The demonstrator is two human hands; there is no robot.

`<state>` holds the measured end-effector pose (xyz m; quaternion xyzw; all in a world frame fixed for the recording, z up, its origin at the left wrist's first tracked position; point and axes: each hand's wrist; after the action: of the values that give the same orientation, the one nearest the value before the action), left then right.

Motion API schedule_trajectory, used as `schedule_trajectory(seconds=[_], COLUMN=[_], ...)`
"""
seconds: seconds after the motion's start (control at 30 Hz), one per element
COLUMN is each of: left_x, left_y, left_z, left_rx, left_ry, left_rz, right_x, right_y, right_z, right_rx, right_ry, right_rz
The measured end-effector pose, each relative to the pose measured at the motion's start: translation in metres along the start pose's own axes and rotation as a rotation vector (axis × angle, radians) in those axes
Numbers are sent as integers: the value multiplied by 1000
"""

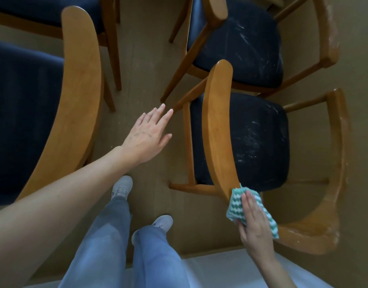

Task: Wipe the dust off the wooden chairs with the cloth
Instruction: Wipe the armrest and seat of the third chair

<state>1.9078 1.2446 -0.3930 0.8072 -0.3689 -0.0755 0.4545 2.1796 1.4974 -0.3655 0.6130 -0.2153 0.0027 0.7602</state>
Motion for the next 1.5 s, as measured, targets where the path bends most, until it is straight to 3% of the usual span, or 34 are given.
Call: schedule_trajectory(seconds=[0.3,1.0,1.2,1.37,1.5], left_x=[-5,-56,-63,-71,-72], left_y=[-3,5,18,33,42], left_z=[6,13,13,3,-14], left_rx=[-10,-74,-86,-73,-95], left_ry=[29,-33,-53,-77,-124], left_rz=[19,68,61,40,51], right_x=[-101,-367,-337,-245,-161], right_y=[6,90,88,57,19], right_z=[57,141,127,119,101], right_rx=[133,-71,-27,84,106], right_ry=[177,-222,-32,53,52], right_rz=[-54,-176,-101,-36,-115])
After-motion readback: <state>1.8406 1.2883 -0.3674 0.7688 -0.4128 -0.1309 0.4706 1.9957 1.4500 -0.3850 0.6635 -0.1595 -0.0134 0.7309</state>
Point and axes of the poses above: each hand's wrist, its own x-axis away from the middle knuckle, its own y-axis out of the back of the hand, z = x × y, and after that the axes turned 6 degrees about -y, right-handed
